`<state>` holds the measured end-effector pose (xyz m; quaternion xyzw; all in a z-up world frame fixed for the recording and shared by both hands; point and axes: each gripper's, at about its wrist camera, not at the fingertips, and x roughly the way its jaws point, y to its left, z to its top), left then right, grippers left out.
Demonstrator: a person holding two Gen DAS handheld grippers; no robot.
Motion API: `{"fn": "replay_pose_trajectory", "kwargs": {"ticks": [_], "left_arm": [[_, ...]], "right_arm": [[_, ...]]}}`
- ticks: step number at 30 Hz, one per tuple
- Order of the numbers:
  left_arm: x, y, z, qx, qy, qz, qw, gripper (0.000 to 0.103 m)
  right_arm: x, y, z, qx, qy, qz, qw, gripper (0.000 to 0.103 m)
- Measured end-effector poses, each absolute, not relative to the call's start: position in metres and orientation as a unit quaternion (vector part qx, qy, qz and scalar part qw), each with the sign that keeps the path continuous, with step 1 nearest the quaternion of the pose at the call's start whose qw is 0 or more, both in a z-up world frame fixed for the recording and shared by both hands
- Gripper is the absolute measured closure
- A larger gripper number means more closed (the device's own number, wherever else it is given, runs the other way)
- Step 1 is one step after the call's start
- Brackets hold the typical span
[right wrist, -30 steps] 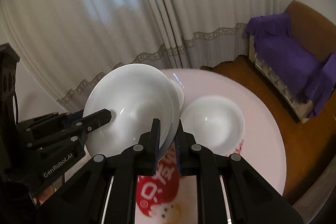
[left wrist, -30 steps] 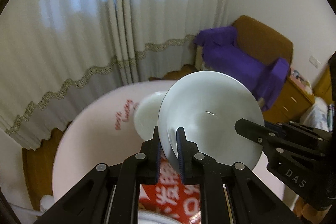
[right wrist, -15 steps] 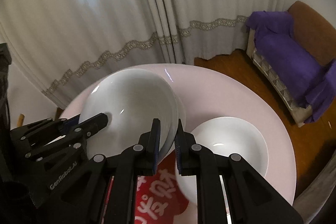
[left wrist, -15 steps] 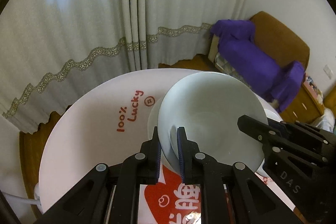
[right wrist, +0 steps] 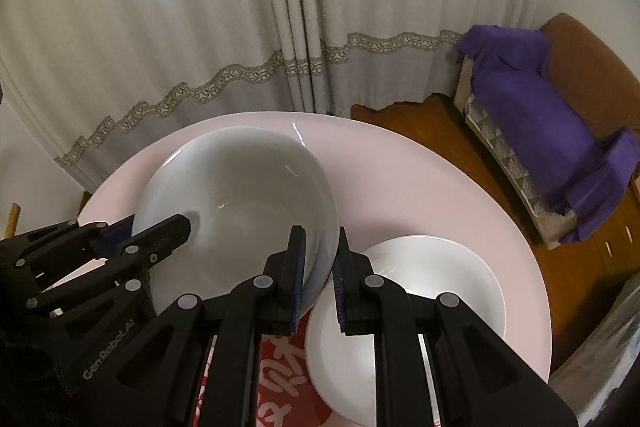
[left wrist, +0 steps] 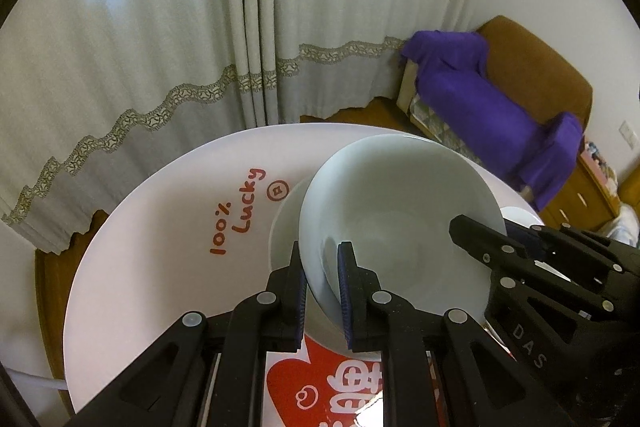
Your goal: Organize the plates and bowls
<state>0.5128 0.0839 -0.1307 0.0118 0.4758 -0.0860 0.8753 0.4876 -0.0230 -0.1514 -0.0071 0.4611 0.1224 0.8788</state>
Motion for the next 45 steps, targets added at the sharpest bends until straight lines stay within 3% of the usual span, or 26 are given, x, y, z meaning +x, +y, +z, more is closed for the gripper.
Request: {"fn": "replay_pose_trajectory", "kwargs": {"ticks": [35, 45], "left_arm": [[0.514, 0.093, -0.136, -0.002, 0.483, -0.082, 0.872, 0.088], [0.502, 0.096, -0.128, -0.003, 0.482, -0.069, 0.874, 0.087]], "right_arm": [[0.507, -0.029, -0.168, 0.035, 0.489, 0.125, 0.863, 0.092], [0.503, -0.031, -0.165, 0.044, 0.487, 0.129, 0.863, 0.086]]}}
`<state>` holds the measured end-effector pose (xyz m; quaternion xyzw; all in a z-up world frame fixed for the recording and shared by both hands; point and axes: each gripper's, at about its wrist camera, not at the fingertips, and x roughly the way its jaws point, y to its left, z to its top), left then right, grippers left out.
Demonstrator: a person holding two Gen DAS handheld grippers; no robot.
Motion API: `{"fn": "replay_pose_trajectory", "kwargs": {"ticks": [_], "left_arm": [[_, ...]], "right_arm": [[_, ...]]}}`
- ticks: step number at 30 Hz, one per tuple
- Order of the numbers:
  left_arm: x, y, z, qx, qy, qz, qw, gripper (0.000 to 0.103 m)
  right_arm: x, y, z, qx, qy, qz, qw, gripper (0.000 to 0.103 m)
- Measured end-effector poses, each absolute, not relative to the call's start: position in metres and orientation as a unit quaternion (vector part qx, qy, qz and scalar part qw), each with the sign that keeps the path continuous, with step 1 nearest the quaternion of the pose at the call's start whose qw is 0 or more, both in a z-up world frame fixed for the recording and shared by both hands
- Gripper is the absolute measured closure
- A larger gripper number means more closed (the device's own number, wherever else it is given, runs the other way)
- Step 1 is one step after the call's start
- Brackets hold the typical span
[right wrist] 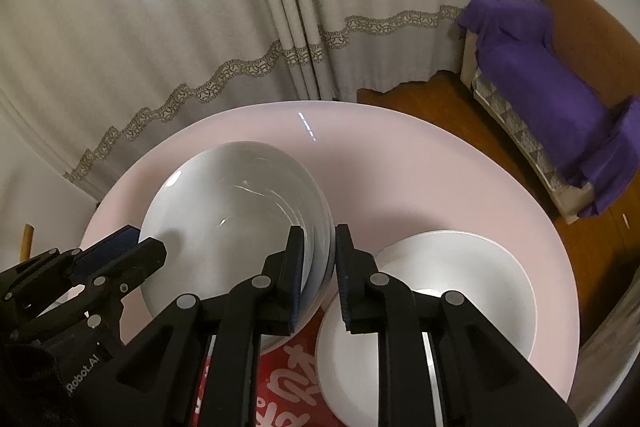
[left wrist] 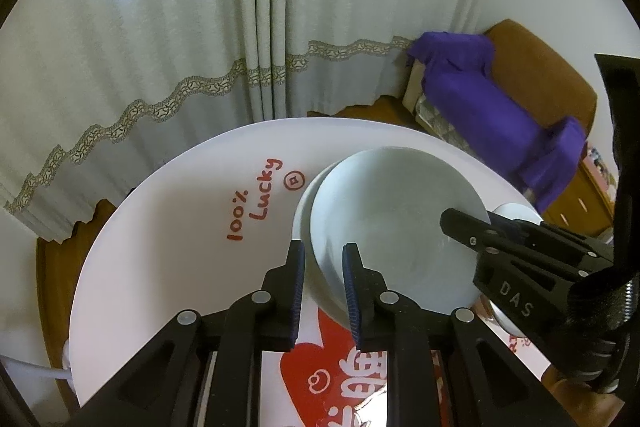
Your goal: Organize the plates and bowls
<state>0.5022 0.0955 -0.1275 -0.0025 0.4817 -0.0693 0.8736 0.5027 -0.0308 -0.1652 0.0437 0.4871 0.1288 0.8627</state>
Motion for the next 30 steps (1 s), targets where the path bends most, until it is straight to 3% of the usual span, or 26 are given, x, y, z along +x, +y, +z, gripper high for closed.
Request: {"fn": "replay_pose_trajectory", "kwargs": {"ticks": [8, 10, 12, 14, 19, 22, 30], "left_arm": [[0.478, 0.095, -0.11, -0.011, 0.47, -0.055, 0.881, 0.087], [0.465, 0.095, -0.104, -0.014, 0.463, -0.053, 0.885, 0.086], [0.45, 0.096, -0.097, -0.016, 0.456, -0.052, 0.888, 0.085], [0.434, 0.094, -0.089, -0.016, 0.448, -0.048, 0.893, 0.081], [0.383, 0.084, -0.07, -0.013, 0.414, -0.045, 0.909, 0.048], [0.351, 0.074, -0.064, -0.012, 0.397, -0.044, 0.917, 0.037], [0.297, 0.037, -0.063, -0.014, 0.391, -0.046, 0.919, 0.027]], "right_arm": [[0.487, -0.039, -0.153, 0.071, 0.481, 0.148, 0.861, 0.071], [0.479, -0.04, -0.149, 0.07, 0.481, 0.148, 0.861, 0.06], [0.468, -0.041, -0.144, 0.07, 0.476, 0.158, 0.862, 0.06], [0.458, -0.042, -0.138, 0.067, 0.473, 0.16, 0.864, 0.06], [0.426, -0.056, -0.118, 0.07, 0.457, 0.17, 0.87, 0.058], [0.408, -0.066, -0.106, 0.067, 0.445, 0.17, 0.876, 0.05], [0.387, -0.11, -0.094, 0.077, 0.432, 0.158, 0.884, 0.049]]}}
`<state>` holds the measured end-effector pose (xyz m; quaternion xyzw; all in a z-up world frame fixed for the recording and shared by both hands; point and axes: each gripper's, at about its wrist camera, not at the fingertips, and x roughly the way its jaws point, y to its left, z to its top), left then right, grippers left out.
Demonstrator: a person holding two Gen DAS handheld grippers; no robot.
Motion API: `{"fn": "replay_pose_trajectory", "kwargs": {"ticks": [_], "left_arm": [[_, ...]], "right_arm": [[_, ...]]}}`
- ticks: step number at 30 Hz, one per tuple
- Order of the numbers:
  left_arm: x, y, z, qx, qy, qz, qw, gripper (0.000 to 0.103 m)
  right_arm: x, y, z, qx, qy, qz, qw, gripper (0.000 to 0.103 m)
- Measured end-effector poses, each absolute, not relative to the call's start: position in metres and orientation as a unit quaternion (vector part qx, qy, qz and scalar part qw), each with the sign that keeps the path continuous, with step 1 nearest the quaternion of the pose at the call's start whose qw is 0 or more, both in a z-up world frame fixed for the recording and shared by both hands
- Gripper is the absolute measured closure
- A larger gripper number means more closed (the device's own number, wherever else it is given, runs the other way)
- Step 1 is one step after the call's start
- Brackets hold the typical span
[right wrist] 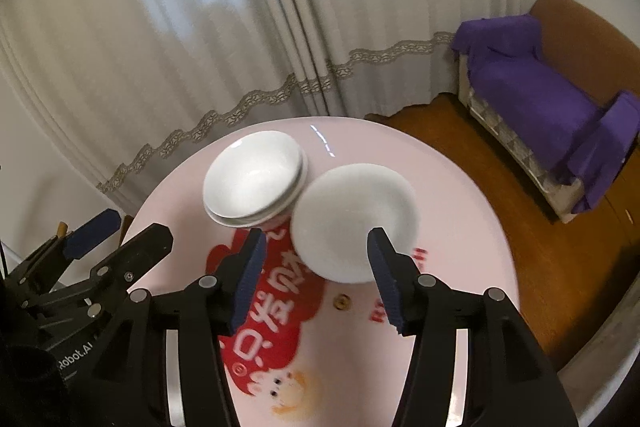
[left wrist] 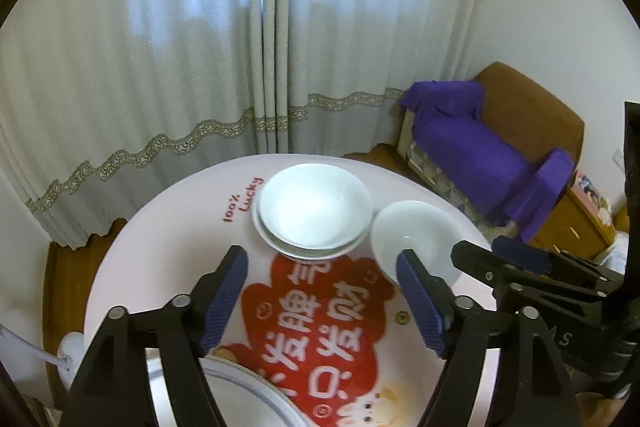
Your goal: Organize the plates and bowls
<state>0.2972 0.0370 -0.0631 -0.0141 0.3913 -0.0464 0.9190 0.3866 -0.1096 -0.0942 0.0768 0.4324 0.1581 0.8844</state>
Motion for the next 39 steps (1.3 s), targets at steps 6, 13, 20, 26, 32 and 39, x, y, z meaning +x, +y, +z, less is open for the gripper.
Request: {"fn": "replay_pose_trajectory", "kwargs": {"ticks": [6, 13, 20, 26, 32, 39], "left_arm": [[0.302, 0.012, -0.067, -0.035, 0.41, -0.053, 0.91, 0.026], [0.338, -0.006, -0.075, -0.034, 0.431, -0.044, 0.901, 0.026], [0.388, -0.012, -0.098, -0.037, 0.467, -0.026, 0.883, 0.026], [0.423, -0.02, -0.112, -0.036, 0.492, -0.013, 0.87, 0.029], [0.455, -0.032, -0.128, -0.033, 0.514, -0.007, 0.857, 0.036], [0.484, -0.046, -0.141, -0.024, 0.521, -0.011, 0.853, 0.057]], "right_arm": [[0.386, -0.142, -0.096, 0.087, 0.433, 0.151, 0.884, 0.049], [0.398, -0.165, -0.103, 0.099, 0.433, 0.144, 0.884, 0.048], [0.428, -0.169, -0.136, 0.102, 0.462, 0.135, 0.871, 0.048], [0.451, -0.173, -0.167, 0.119, 0.484, 0.135, 0.856, 0.049], [0.463, -0.172, -0.184, 0.128, 0.497, 0.146, 0.846, 0.066], [0.463, -0.171, -0.19, 0.13, 0.499, 0.162, 0.841, 0.087]]}}
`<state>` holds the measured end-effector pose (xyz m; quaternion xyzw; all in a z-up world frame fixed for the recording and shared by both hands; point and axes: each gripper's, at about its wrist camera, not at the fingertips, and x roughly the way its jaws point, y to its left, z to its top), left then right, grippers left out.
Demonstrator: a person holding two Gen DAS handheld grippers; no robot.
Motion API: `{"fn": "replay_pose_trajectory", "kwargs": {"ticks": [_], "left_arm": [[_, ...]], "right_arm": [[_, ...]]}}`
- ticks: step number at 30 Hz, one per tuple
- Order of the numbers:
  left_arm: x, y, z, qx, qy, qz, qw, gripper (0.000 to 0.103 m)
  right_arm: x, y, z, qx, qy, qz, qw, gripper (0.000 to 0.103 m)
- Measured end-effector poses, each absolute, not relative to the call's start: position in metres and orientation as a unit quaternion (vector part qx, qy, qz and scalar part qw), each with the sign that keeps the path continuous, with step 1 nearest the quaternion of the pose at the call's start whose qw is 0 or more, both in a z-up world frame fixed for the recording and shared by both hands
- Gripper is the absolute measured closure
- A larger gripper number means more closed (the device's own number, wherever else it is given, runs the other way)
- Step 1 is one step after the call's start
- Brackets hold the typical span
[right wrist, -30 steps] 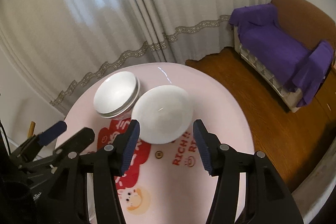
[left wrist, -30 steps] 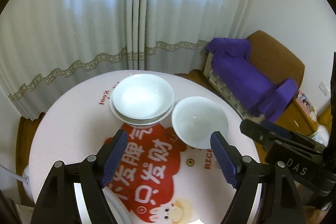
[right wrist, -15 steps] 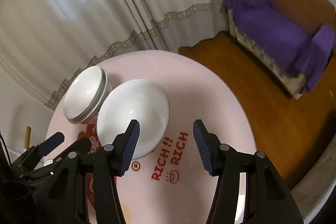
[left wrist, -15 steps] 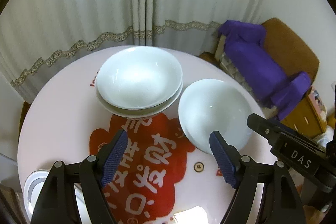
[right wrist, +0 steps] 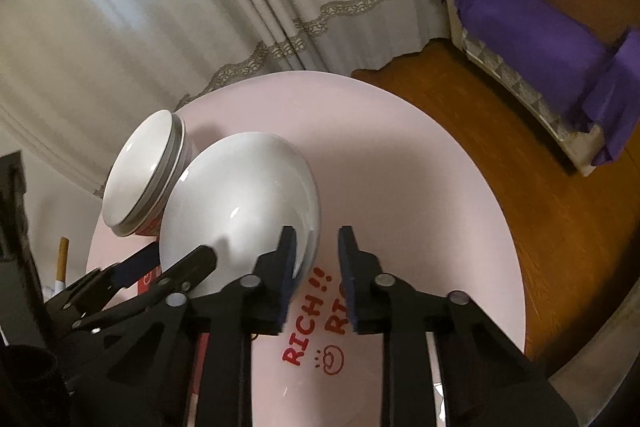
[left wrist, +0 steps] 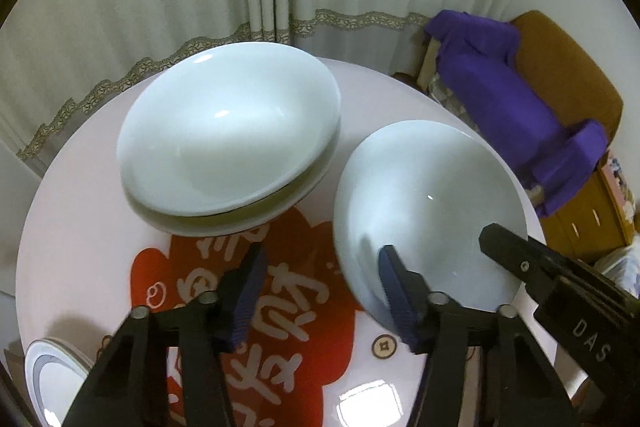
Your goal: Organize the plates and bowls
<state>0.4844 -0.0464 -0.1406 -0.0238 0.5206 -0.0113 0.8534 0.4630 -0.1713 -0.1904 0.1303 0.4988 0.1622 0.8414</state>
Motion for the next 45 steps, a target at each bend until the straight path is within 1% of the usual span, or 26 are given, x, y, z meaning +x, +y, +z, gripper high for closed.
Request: {"fn": "replay_pose_trajectory", "kwargs": {"ticks": [1, 2, 3, 6, 7, 12, 19, 27, 35, 40, 45], "left_arm": [[0.486, -0.048, -0.142, -0.022, 0.521, -0.014, 0.853, 0.064], [0.488, -0.051, -0.143, -0.019, 0.521, -0.02, 0.853, 0.066], [0.491, -0.054, -0.143, -0.016, 0.522, -0.023, 0.853, 0.071], [0.499, -0.056, -0.148, -0.02, 0.529, -0.037, 0.848, 0.086], [0.5, -0.055, -0.149, -0.019, 0.53, -0.039, 0.847, 0.088], [0.502, -0.041, -0.148, -0.031, 0.528, -0.054, 0.847, 0.091], [0.491, -0.024, -0.141, -0.038, 0.523, -0.058, 0.849, 0.091], [0.458, -0.004, -0.102, -0.055, 0.482, -0.067, 0.872, 0.091], [0.433, 0.046, -0.071, -0.083, 0.445, -0.068, 0.889, 0.09], [0.434, 0.08, -0.068, -0.097, 0.438, -0.055, 0.892, 0.091], [0.448, 0.102, -0.075, -0.095, 0.44, -0.035, 0.892, 0.091]], "right_arm": [[0.462, -0.169, -0.19, 0.129, 0.498, 0.165, 0.841, 0.09], [0.46, -0.169, -0.189, 0.129, 0.498, 0.168, 0.841, 0.091], [0.459, -0.168, -0.189, 0.128, 0.498, 0.168, 0.841, 0.093], [0.459, -0.169, -0.19, 0.131, 0.499, 0.168, 0.84, 0.093], [0.458, -0.169, -0.19, 0.134, 0.5, 0.169, 0.839, 0.093], [0.455, -0.171, -0.19, 0.141, 0.503, 0.164, 0.837, 0.094], [0.448, -0.172, -0.187, 0.146, 0.502, 0.167, 0.836, 0.094], [0.428, -0.17, -0.144, 0.127, 0.468, 0.177, 0.857, 0.094], [0.417, -0.141, -0.091, 0.098, 0.428, 0.197, 0.877, 0.094], [0.43, -0.107, -0.075, 0.075, 0.417, 0.21, 0.881, 0.094], [0.446, -0.081, -0.08, 0.067, 0.425, 0.217, 0.876, 0.094]]}}
